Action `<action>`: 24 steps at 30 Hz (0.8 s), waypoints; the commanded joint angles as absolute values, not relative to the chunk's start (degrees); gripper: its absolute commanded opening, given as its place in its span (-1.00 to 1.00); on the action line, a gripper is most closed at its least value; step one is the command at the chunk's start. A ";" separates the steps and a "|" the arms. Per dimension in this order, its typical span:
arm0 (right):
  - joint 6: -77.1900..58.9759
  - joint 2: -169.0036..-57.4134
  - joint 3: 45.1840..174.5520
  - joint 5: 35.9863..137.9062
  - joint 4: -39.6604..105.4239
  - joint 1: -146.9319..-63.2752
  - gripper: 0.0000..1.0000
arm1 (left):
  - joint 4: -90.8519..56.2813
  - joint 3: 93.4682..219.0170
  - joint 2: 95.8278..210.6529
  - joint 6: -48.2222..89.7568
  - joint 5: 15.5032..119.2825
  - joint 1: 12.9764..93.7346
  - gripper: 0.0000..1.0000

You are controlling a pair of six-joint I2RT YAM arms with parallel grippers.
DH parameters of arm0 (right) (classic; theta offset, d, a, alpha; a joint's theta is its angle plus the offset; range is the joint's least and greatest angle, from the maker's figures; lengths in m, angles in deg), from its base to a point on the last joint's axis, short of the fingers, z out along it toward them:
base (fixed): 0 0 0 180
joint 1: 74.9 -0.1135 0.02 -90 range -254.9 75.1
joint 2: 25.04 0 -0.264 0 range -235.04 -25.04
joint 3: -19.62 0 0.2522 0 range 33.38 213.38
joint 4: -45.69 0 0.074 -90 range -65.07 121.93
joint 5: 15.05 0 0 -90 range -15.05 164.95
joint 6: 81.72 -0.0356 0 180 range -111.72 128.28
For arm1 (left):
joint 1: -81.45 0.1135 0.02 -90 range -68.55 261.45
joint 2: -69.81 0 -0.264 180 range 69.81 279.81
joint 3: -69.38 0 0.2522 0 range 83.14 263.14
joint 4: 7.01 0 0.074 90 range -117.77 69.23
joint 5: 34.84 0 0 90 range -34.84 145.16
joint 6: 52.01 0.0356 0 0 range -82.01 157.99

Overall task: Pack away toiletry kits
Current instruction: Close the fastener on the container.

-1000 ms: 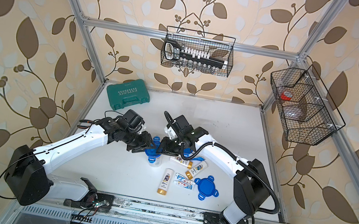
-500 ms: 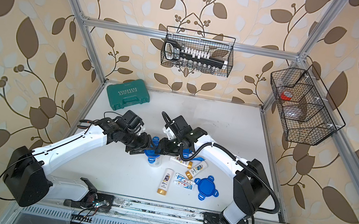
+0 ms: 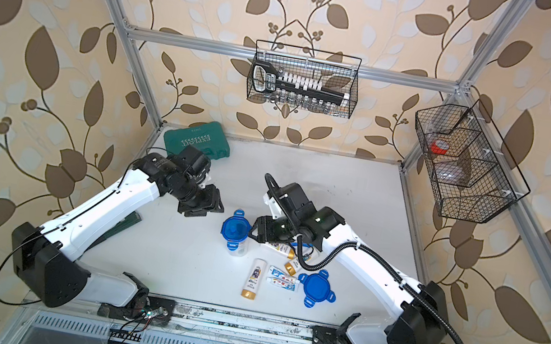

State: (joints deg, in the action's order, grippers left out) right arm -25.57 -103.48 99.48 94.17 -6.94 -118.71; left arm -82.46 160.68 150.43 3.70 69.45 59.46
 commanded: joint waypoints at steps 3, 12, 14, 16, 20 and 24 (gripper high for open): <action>-23.16 -111.55 101.39 91.32 -11.43 -118.49 0.14 | -84.49 163.87 158.72 9.39 65.49 61.14 0.07; -23.60 -116.58 100.89 94.36 -4.45 -115.94 0.12 | -80.06 161.36 161.27 8.95 67.68 58.86 0.04; -23.50 -117.28 101.03 95.19 -3.63 -115.18 0.12 | -79.04 159.51 160.43 8.35 68.35 58.02 0.03; -22.96 -118.39 101.82 95.49 -3.50 -115.11 0.12 | -77.87 157.46 159.22 7.59 69.28 57.53 0.04; -22.04 -120.51 103.53 96.30 -2.90 -115.14 0.11 | -78.15 154.80 157.21 6.66 68.85 56.25 0.03; -20.94 -122.75 105.79 96.95 -2.92 -115.13 0.11 | -77.56 151.25 154.39 5.67 69.88 56.02 0.04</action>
